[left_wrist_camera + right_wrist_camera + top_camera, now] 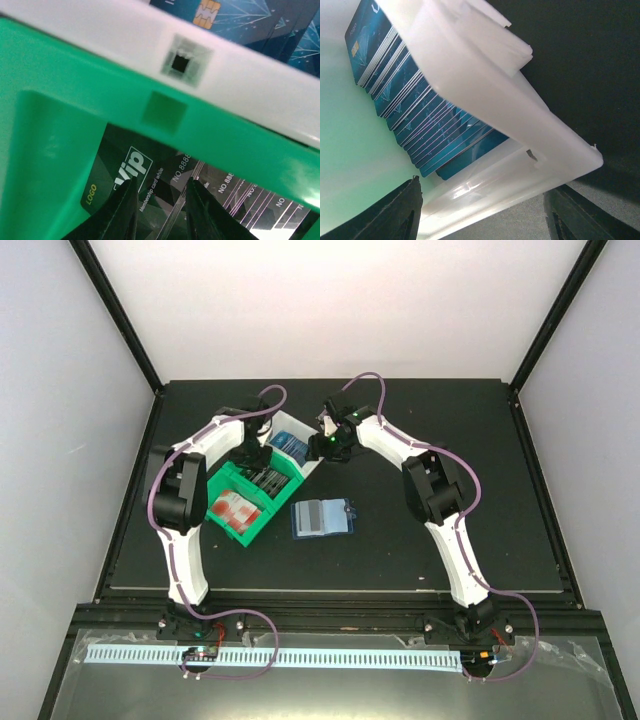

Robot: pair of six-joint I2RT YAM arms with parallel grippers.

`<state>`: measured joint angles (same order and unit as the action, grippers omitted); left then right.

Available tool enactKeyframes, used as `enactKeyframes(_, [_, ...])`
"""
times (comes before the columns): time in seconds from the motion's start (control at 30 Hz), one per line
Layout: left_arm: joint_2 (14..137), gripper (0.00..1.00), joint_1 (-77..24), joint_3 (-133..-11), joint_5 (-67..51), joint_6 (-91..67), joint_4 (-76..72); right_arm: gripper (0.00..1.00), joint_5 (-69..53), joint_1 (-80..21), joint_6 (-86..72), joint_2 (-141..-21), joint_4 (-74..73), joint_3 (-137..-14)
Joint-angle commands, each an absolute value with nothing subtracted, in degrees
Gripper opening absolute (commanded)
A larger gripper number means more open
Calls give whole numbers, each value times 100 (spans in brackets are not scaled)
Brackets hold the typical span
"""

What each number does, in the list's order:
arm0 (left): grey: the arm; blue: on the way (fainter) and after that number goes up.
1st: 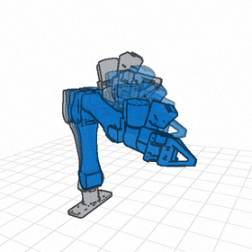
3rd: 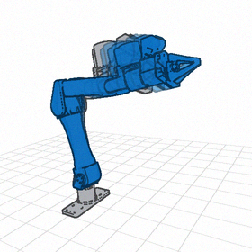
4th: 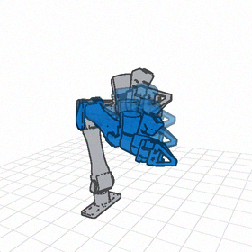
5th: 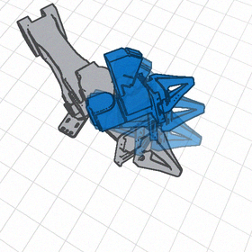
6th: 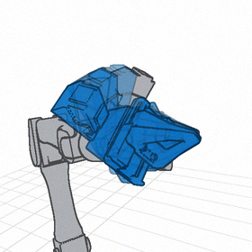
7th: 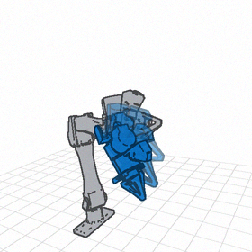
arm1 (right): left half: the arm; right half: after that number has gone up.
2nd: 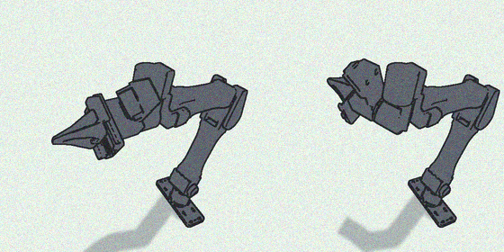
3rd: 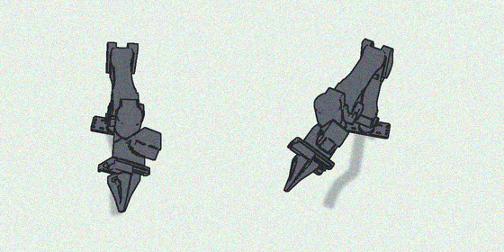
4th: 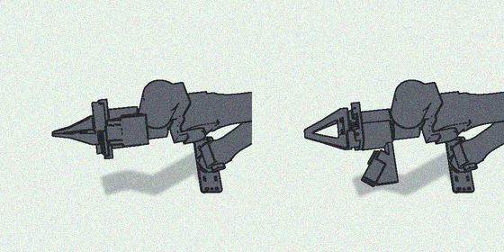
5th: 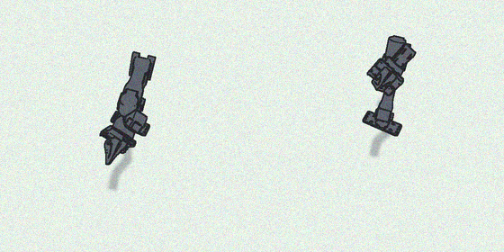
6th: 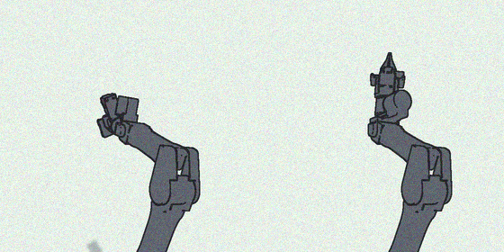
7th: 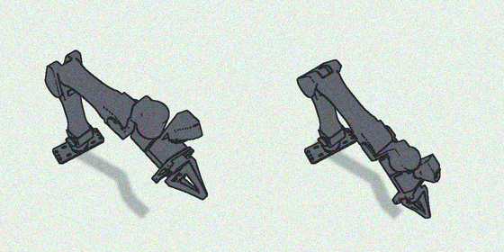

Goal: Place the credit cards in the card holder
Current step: Pick up the credit card from the storage box.

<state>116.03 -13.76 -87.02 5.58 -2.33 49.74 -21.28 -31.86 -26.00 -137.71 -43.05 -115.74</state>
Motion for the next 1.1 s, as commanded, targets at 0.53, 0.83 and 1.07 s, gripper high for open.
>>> enactKeyframes(0.53, [11345, 18, -1143, -8761, 1388, -614, 4986, 66, -1846, -3186, -2633, -13933, -4738, -11523])
enactKeyframes(0.83, [11215, 15, -1151, -8551, 1697, -407, 4544, 66, -1872, -3190, -2664, -13937, -4703, -11487])
enactKeyframes(1.07, [11273, 17, -1185, -8263, 1789, -250, 4256, 66, -1889, -3186, -2672, -13948, -4686, -11479])
